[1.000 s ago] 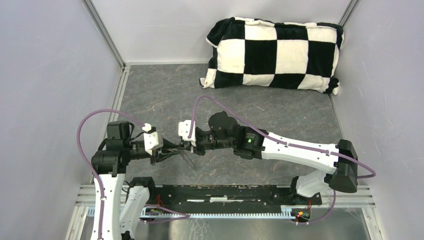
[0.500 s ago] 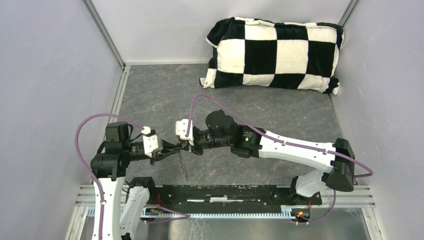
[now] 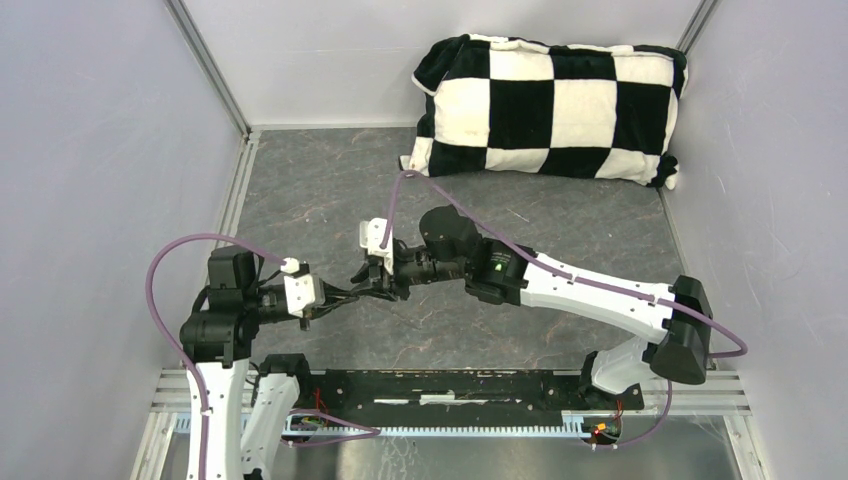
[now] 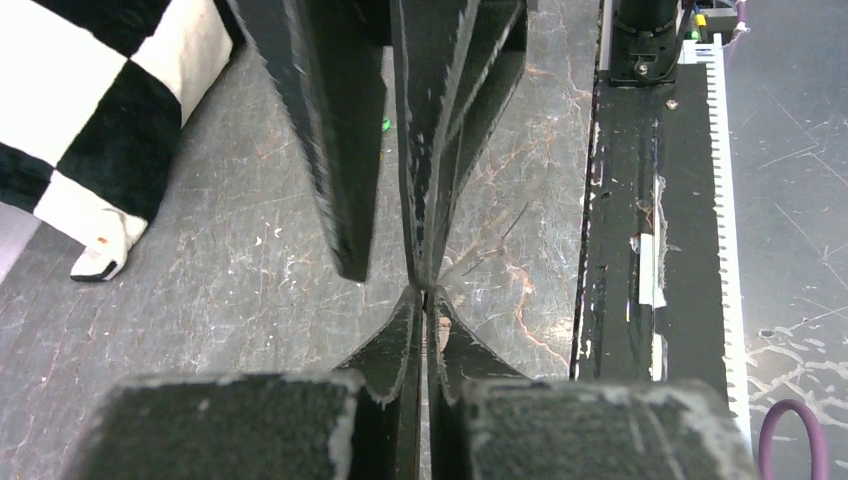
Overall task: Put the keys on the keyring
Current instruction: Adjust the keyring.
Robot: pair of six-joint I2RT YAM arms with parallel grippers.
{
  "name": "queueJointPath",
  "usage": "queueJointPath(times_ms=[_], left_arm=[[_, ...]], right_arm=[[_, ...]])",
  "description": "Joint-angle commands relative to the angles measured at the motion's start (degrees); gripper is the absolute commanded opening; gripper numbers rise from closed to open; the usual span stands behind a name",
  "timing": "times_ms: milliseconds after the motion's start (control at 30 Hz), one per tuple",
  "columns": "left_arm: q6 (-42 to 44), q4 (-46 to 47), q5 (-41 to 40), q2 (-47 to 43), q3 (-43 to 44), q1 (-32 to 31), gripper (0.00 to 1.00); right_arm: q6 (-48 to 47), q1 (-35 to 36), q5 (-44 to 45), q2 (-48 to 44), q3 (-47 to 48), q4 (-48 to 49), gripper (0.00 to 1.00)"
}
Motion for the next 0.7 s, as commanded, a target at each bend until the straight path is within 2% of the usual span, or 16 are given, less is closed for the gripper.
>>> queueJointPath(times_ms=[0, 33, 100, 200, 367, 667], left_arm=[[2.2, 1.5, 3.7, -0.9, 0.5, 0.0, 0.02], [2.7, 1.5, 3.9, -1.1, 0.5, 0.0, 0.02], [3.9, 1.5, 4.1, -1.5, 0.8, 0.0, 0.02], [6.5, 1.5, 5.0, -2.5, 1.0, 0.1, 0.02], [10.6, 1.5, 7.3, -3.8, 1.5, 0.1, 0.02], [6.8, 1.4, 10.1, -2.0, 3.5, 0.1, 0.02]], right_arm=[[2.6, -2.0, -4.8, -4.9, -0.7, 6.3, 0.33], [2.3, -2.4, -5.1, -5.6, -1.3, 6.2, 0.36], [1.1, -2.9, -6.5, -6.6, -2.5, 5.4, 0.51], [-1.5, -3.1, -8.4, -8.0, -4.0, 4.4, 0.58], [-4.2, -3.1, -10.1, -10.6, -7.7, 5.2, 0.54], [-3.2, -3.1, -9.3, -11.7, -12.9, 12.8, 0.46]])
